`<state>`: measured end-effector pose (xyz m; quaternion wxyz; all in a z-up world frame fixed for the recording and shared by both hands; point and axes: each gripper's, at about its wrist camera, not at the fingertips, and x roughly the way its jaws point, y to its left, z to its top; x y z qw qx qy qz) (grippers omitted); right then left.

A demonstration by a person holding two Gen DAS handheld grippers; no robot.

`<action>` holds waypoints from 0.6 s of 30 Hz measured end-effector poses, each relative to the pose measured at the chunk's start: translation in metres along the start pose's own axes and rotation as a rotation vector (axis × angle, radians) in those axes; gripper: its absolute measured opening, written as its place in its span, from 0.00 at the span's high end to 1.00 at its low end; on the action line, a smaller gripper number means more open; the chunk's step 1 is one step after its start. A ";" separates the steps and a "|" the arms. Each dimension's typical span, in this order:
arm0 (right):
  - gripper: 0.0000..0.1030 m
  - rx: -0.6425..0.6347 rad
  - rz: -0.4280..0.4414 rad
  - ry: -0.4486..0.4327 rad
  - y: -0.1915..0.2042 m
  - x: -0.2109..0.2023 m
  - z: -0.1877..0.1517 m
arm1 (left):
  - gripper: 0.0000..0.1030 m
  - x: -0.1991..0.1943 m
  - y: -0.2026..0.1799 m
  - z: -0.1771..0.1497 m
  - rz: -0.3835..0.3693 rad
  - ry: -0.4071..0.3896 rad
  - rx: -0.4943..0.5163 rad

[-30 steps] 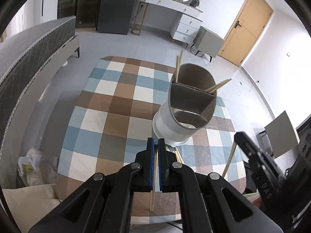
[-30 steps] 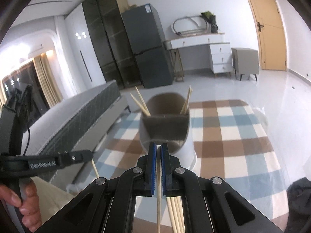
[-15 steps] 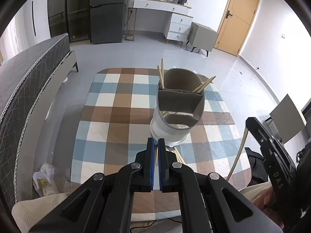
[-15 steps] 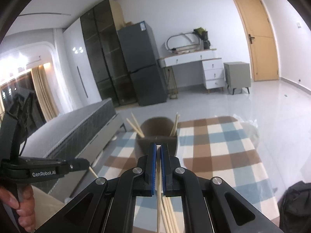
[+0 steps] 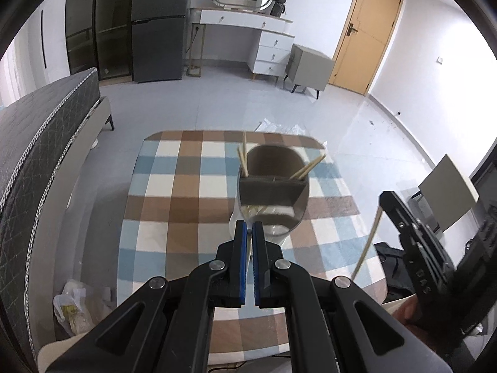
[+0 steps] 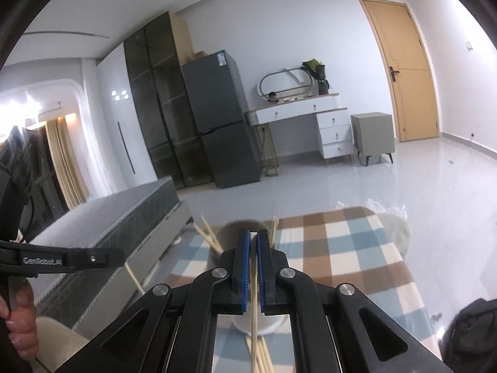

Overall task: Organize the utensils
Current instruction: 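Lift the right gripper's chopstick up over the holder while the left gripper holds its chopstick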

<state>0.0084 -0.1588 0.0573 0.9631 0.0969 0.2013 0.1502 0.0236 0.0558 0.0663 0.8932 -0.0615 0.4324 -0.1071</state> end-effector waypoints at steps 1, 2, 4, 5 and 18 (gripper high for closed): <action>0.96 0.003 0.001 -0.015 0.000 0.001 0.007 | 1.00 -0.003 -0.001 0.005 -0.010 -0.006 -0.001; 0.96 0.003 0.001 -0.024 0.000 0.002 0.011 | 1.00 -0.006 -0.001 0.009 -0.021 -0.013 -0.002; 0.96 0.001 0.007 -0.054 0.000 0.005 0.028 | 1.00 -0.014 -0.003 0.020 -0.043 -0.030 -0.003; 0.96 -0.002 0.008 -0.065 0.000 0.007 0.034 | 1.00 -0.017 -0.004 0.026 -0.051 -0.039 -0.003; 0.96 0.070 -0.021 -0.210 -0.003 0.059 0.118 | 1.00 -0.031 -0.018 0.114 -0.137 -0.136 0.021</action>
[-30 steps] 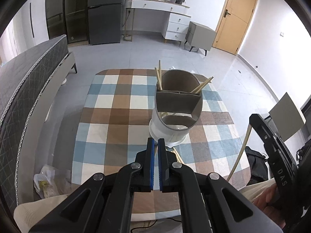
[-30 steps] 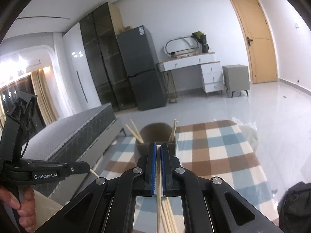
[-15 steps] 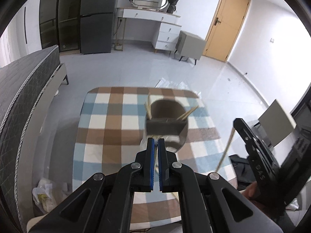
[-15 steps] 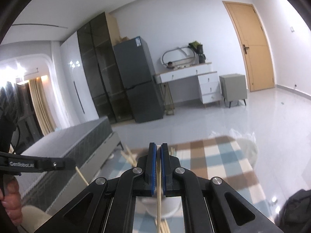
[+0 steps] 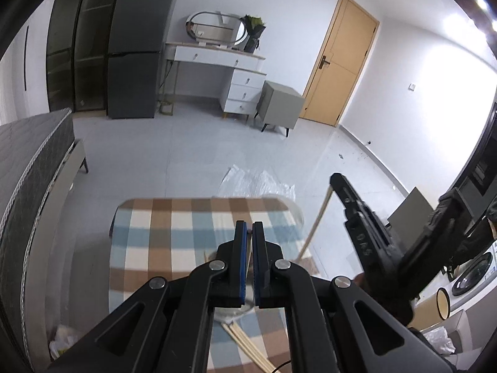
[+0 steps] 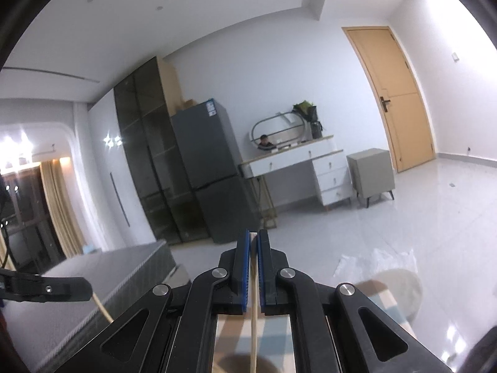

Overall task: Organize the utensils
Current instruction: 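Lift the right gripper's chopstick up over the holder while the left gripper holds its chopstick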

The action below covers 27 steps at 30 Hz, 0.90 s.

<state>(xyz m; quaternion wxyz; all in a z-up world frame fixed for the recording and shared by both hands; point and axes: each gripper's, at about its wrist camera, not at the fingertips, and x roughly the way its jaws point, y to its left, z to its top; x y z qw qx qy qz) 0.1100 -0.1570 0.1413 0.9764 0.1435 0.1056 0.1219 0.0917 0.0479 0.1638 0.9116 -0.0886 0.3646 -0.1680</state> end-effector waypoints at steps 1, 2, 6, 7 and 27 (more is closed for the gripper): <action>0.96 0.009 -0.004 -0.002 -0.001 0.006 0.001 | 1.00 0.003 0.001 0.003 -0.001 0.000 0.002; 0.96 0.022 -0.014 -0.004 -0.003 0.014 0.000 | 1.00 0.007 0.001 0.007 -0.004 0.001 0.006; 0.96 0.096 -0.053 0.014 -0.016 0.041 -0.007 | 1.00 0.024 0.002 0.017 -0.008 0.006 0.022; 0.96 0.114 -0.060 0.018 -0.019 0.045 -0.010 | 1.00 0.028 0.002 0.018 -0.006 0.009 0.025; 0.95 0.040 -0.145 -0.001 -0.025 0.062 -0.041 | 1.00 0.087 0.018 0.007 -0.003 0.160 -0.030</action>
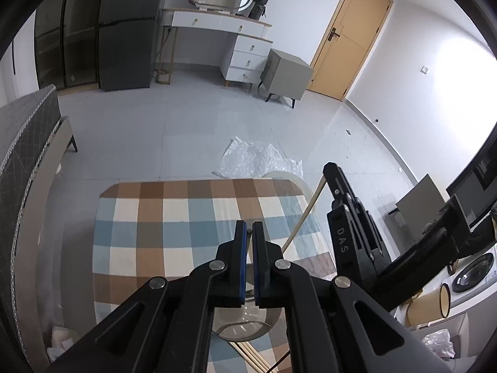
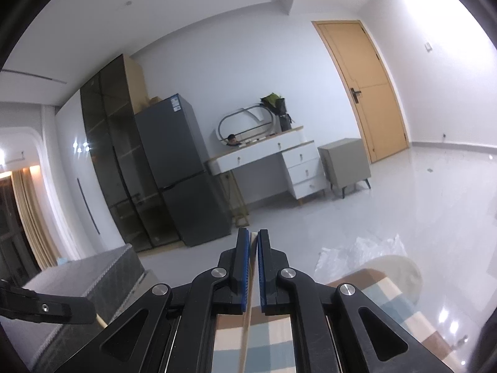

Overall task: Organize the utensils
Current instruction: 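Lift the right gripper's chopstick up over the holder while the left gripper holds its chopstick, then open the left gripper over the holder while the right gripper lowers its chopstick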

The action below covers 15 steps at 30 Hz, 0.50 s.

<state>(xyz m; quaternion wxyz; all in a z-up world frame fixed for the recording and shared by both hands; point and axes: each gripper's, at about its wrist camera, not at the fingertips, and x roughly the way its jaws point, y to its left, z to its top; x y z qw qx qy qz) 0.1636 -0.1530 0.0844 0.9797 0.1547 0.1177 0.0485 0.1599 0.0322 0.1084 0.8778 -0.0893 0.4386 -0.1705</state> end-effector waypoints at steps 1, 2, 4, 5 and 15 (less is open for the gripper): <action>0.95 -0.005 0.001 0.001 0.000 -0.002 0.000 | 1.00 0.000 0.000 -0.001 0.000 0.002 -0.003; 0.95 -0.012 -0.002 0.002 0.001 -0.003 -0.002 | 1.00 0.000 0.000 -0.003 0.001 0.007 -0.005; 0.95 -0.019 -0.005 0.010 0.000 -0.007 -0.003 | 1.00 0.002 0.000 -0.005 -0.003 0.021 -0.011; 0.95 -0.020 -0.006 0.013 -0.002 -0.006 -0.003 | 1.00 0.002 -0.001 -0.007 -0.002 0.028 -0.011; 0.94 -0.049 -0.011 0.072 -0.011 -0.029 -0.017 | 1.00 0.007 -0.003 -0.020 -0.004 0.080 -0.030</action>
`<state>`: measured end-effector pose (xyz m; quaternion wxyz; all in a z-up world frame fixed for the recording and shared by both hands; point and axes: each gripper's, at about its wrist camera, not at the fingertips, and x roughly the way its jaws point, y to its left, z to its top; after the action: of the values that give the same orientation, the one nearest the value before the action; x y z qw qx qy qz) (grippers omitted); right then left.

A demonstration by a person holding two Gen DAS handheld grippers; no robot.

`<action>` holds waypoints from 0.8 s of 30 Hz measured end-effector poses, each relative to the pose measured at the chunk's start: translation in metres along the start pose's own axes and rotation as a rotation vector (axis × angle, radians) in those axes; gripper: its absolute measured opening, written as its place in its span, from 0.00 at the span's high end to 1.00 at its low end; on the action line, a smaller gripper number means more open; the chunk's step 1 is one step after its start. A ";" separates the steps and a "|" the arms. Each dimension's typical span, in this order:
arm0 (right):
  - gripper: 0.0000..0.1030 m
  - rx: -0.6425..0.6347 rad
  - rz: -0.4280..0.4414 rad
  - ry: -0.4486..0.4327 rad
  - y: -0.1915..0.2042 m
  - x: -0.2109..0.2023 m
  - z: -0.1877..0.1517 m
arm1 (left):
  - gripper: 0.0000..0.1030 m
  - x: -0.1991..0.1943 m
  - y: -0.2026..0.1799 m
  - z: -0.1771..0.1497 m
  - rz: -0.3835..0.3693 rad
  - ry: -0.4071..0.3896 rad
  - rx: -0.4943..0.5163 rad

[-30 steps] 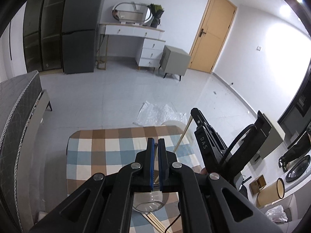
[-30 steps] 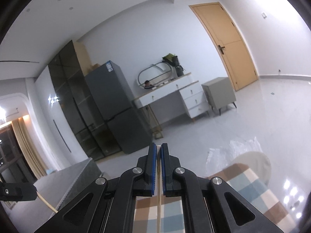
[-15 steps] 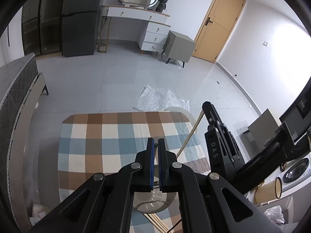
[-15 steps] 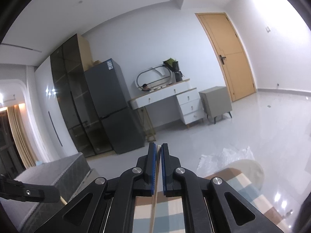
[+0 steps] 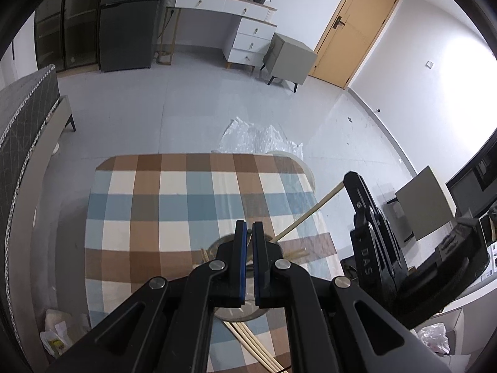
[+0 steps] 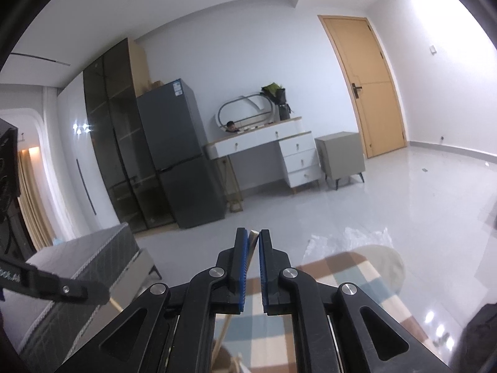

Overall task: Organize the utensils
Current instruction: 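Open the left gripper over the holder while the right gripper lowers its chopstick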

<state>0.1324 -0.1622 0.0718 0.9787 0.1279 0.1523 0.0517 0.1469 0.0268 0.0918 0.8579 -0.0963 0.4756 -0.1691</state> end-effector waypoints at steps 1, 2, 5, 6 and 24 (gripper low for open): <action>0.94 -0.002 0.005 0.007 0.000 -0.002 -0.002 | 1.00 0.001 0.000 -0.002 -0.001 0.008 -0.002; 0.94 -0.006 0.015 0.019 0.000 -0.004 -0.005 | 1.00 0.002 0.000 -0.003 -0.004 0.017 -0.003; 0.94 -0.024 0.046 0.064 0.002 -0.006 -0.012 | 1.00 0.010 -0.002 -0.009 -0.013 0.056 0.004; 0.93 -0.024 0.065 0.088 0.001 -0.007 -0.015 | 1.00 0.014 -0.002 -0.011 -0.016 0.075 0.006; 0.20 -0.047 0.148 0.274 -0.036 -0.093 -0.050 | 0.41 -0.027 -0.002 -0.075 0.112 -0.089 0.001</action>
<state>0.0311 -0.1983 0.0422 0.9450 0.1076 0.2730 0.1444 0.0698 0.0349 0.0737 0.8864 -0.0762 0.4415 -0.1165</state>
